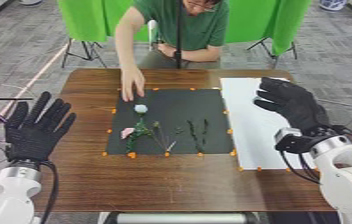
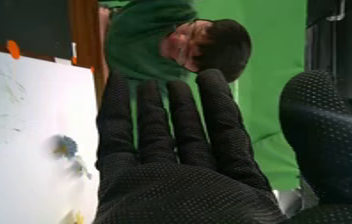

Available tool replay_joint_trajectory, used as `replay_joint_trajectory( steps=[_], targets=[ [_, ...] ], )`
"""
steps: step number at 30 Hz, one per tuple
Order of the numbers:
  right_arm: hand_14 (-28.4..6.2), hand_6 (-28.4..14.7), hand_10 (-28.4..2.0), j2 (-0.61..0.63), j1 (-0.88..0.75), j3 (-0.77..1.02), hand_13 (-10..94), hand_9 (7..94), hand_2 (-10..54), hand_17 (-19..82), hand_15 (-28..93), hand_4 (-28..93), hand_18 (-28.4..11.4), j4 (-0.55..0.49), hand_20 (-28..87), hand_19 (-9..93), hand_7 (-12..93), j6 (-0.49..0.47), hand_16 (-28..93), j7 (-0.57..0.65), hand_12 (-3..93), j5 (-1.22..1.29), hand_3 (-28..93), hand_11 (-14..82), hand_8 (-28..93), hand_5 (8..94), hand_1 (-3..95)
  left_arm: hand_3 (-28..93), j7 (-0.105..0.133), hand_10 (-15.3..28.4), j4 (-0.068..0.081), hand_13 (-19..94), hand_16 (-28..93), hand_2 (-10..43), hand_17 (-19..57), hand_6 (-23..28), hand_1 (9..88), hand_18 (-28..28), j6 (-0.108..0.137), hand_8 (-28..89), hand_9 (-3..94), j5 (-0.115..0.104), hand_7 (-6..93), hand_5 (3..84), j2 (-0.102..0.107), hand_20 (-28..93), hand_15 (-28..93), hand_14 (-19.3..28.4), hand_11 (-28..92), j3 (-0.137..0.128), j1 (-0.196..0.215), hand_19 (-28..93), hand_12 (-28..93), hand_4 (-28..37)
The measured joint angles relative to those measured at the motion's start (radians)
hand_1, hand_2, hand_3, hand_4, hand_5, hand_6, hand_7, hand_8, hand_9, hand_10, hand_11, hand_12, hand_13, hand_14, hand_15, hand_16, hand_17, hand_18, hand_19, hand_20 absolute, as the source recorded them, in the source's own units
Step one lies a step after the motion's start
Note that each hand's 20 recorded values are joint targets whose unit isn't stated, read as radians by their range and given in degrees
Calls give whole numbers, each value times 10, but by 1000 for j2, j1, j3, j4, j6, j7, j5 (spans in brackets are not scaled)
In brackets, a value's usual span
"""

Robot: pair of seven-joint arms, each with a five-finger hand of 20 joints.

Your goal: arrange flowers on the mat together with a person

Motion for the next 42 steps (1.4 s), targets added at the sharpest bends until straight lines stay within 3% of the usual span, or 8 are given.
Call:
replay_joint_trajectory(
  steps=[10, 18, 21, 24, 28, 32, 38, 42],
  targets=[
    [-93, -44, -120, -5, -31, 36, 295, 364, 36, 152, 153, -257, -145, -16, 166, 397, 208, 24, 146, -15, 146, -58, 803, 85, -128, 405, 268, 711, -6, 154, 0, 276, -83, 108, -54, 66, 274, 142, -3, -91, 376, 7, 85, 414, 0, 136, 296, 145, 199, -9, 5, 345, 71, -283],
    [-94, -44, -115, 36, 0, -14, 288, 358, 18, 153, 174, -255, -142, 9, 156, 404, 226, 154, 133, 68, 144, -422, 801, 101, -137, 410, 293, 709, -19, 154, 0, 275, -83, 108, -54, 65, 274, 142, -5, -91, 373, 19, 84, 411, -5, 136, 295, 144, 196, -8, 19, 343, 71, -283],
    [-100, -42, -112, 50, 28, -12, 279, 348, 15, 153, 177, -256, -141, 60, 151, 402, 230, 131, 129, 71, 143, -580, 800, 101, -139, 399, 299, 710, -21, 154, 0, 275, -82, 108, -55, 63, 273, 143, -6, -90, 372, 21, 83, 402, -8, 136, 296, 145, 196, -6, 19, 342, 72, -283],
    [-107, -40, -110, 56, 34, 20, 271, 343, 0, 149, 182, -256, -141, 95, 146, 402, 232, 43, 124, 80, 143, -704, 801, 101, -139, 390, 311, 708, -21, 154, 0, 275, -82, 108, -55, 62, 274, 143, -6, -90, 372, 21, 85, 400, -9, 136, 296, 146, 196, -1, 18, 342, 72, -283],
    [-115, -32, -114, 73, 30, 33, 259, 346, -40, 139, 197, -264, -140, 101, 142, 414, 241, -27, 116, 165, 143, -887, 807, 99, -142, 391, 335, 707, -22, 153, 2, 277, -82, 109, -55, 62, 274, 143, -5, -90, 372, 23, 86, 401, -9, 137, 297, 147, 196, 7, 12, 343, 72, -283],
    [-115, -23, -106, 90, 40, -1, 265, 349, -75, 144, 214, -276, -138, 130, 136, 428, 261, -45, 105, 266, 143, -1093, 820, 105, -147, 389, 371, 706, -22, 154, 3, 278, -81, 111, -55, 63, 275, 143, -5, -91, 373, 23, 88, 404, -9, 137, 298, 148, 198, 17, 2, 343, 73, -283],
    [-101, -9, -97, 125, 79, -75, 276, 354, -94, 159, 230, -282, -130, 251, 122, 440, 289, -21, 87, 240, 134, -1345, 830, 121, -172, 383, 405, 708, -24, 156, 3, 282, -81, 114, -56, 66, 275, 144, 2, -91, 378, 19, 89, 411, -9, 140, 309, 149, 201, 31, -13, 348, 73, -283],
    [-86, -4, -94, 162, 114, -120, 337, 365, -95, 201, 245, -282, -142, 313, 130, 464, 298, -16, 88, 236, 132, -1363, 815, 129, -175, 384, 443, 708, -24, 155, 3, 283, -82, 115, -56, 67, 275, 144, 10, -92, 378, 17, 89, 413, -9, 140, 311, 150, 203, 33, -19, 349, 73, -283]
  ],
)
